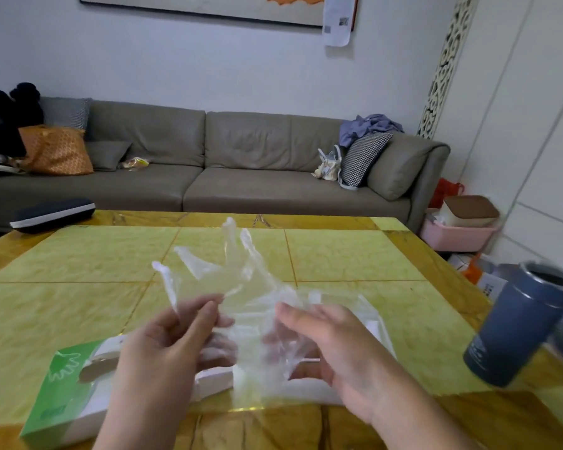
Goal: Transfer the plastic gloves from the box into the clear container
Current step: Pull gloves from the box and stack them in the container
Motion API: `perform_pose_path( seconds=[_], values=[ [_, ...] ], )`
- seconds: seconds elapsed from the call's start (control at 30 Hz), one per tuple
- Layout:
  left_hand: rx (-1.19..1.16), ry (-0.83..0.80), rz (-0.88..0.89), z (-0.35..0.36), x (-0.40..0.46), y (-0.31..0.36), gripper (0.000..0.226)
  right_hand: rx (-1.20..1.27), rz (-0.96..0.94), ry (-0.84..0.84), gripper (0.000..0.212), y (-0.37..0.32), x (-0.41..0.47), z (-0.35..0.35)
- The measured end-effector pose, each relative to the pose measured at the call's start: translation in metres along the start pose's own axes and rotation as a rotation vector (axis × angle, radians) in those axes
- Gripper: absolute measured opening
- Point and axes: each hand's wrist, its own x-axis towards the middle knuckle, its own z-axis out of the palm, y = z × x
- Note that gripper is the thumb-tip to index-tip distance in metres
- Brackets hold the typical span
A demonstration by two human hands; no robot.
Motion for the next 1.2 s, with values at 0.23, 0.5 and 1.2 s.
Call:
perform_pose_path(
  seconds=[0.23, 0.5, 1.2],
  values=[
    [0.172, -0.088, 0.041, 0.03, -0.018, -0.01, 0.006, -0.093, -0.25, 0.477, 0.02, -0.005, 0.008, -0.063],
    [0.947, -0.3, 0.812, 0.073, -0.026, 0.01, 0.009, -0.627, -0.22, 0.55, 0.024, 0.012, 0.026, -0.097],
    [1.672, -0.741, 0.051, 0.118, 0.045, -0.058, 0.057, -1.337, -0.263, 0.563, 0.03, 0.005, 0.021, -0.085]
  ],
)
